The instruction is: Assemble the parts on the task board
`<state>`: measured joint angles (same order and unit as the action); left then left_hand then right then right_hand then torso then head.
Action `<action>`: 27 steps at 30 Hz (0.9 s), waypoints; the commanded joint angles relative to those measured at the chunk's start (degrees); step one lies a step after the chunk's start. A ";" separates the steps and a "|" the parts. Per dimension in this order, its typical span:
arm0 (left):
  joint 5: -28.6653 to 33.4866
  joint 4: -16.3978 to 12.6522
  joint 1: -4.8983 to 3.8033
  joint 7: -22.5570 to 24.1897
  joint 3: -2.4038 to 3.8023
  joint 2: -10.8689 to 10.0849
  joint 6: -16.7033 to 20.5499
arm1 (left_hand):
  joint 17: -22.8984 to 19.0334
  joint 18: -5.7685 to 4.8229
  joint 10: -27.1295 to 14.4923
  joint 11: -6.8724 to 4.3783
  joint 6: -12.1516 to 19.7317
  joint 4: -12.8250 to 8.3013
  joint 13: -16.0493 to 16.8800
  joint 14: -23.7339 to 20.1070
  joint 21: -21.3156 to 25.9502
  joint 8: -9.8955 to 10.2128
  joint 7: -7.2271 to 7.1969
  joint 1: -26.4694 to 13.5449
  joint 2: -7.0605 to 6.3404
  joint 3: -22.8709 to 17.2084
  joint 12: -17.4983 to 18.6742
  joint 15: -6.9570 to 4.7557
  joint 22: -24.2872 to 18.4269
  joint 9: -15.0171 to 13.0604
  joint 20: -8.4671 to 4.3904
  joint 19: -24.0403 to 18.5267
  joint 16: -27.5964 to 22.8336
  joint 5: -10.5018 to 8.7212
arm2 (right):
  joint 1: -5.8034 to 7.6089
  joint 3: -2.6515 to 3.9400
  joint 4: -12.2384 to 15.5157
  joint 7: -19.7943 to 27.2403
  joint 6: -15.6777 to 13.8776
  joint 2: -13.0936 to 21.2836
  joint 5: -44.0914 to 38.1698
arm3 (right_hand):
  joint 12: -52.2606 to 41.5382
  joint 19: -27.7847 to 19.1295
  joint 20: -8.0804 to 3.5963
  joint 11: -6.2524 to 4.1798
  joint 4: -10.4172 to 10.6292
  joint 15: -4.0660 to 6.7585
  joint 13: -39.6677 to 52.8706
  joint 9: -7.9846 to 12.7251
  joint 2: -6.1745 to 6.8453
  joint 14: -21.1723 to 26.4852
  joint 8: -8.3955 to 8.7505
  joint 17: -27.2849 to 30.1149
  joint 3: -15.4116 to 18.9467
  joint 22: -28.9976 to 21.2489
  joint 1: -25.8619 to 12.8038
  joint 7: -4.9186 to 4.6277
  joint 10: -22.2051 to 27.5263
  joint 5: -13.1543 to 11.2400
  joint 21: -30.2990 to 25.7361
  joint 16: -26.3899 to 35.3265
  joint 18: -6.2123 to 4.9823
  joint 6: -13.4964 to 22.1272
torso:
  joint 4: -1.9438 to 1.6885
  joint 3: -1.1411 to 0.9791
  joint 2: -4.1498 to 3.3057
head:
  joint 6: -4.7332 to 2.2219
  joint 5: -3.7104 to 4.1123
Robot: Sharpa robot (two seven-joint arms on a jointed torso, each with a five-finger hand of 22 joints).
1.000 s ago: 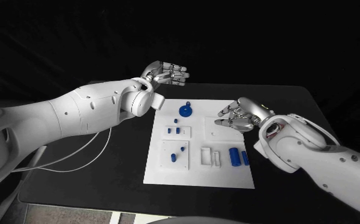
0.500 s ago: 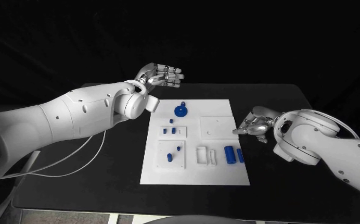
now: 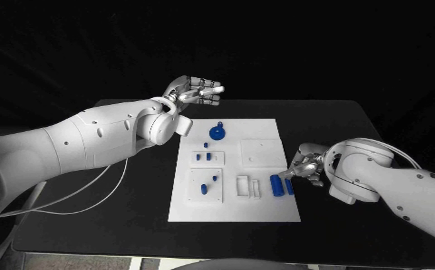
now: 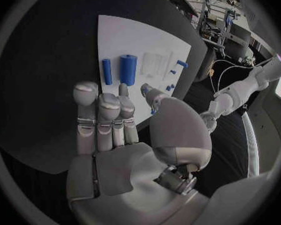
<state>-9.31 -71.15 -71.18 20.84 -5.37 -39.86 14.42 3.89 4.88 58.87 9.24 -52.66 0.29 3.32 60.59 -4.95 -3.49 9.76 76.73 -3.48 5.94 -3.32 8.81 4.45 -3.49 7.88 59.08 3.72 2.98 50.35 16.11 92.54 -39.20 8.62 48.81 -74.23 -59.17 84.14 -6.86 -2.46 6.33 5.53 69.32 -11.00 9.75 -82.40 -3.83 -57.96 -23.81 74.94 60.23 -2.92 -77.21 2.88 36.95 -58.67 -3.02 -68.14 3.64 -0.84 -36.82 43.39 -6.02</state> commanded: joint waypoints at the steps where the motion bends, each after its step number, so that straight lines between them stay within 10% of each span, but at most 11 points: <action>1: 1.15 -0.31 0.00 2.53 0.05 0.03 -0.99 | -0.11 0.00 -0.19 0.01 0.23 0.67 0.06 -0.29 0.29 -0.05 -0.18 -1.00 -0.35 0.28 -0.27 0.01 -0.09 0.02 0.16 -0.10 -0.19 -0.27 | -0.12 -0.36 -0.54 -1.78 2.86 -0.80 0.67 | 0.23 2.32 -0.16 0.35 0.23 0.02 0.12 0.30 0.22 -0.30 0.27 -0.18 0.14 4.54 -0.54 -0.17 -0.13 -0.12 0.22 0.15 0.14 0.78 | -0.05 -0.08 -0.04 | 0.02 0.04; 27: 1.77 -0.35 0.02 3.25 0.05 0.14 -1.13 | -0.15 -0.41 -0.21 0.05 0.39 3.33 0.06 -0.31 0.62 -0.05 -0.14 -1.84 -1.14 0.31 -0.25 -0.03 -0.14 0.01 -0.10 0.10 -0.19 -0.27 | -0.64 -4.18 -4.99 -1.76 1.92 -5.79 -3.21 | 3.84 1.69 0.42 0.93 1.88 -0.51 0.47 2.86 0.94 -0.59 0.17 -1.61 3.01 4.28 -0.73 -0.94 0.57 -0.12 -0.45 2.09 -0.23 3.12 | 0.09 -0.06 -0.09 | 0.44 -0.17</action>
<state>-8.07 -71.37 -71.15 22.98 -5.36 -39.83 14.11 3.77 4.88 58.88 9.23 -52.49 3.34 3.32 60.59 -4.51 -3.49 9.60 74.85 -4.60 6.31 -3.32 8.80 4.35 -3.49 7.87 59.08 3.72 2.99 49.86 12.19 87.88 -39.87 10.19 43.43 -74.95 -55.45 84.13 -6.85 -1.62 8.19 5.22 69.83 -8.37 10.41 -82.71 -4.06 -59.54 -20.98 74.92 59.58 -3.89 -76.78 2.88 36.85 -56.85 -3.02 -65.35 3.71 -0.93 -36.89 43.79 -6.19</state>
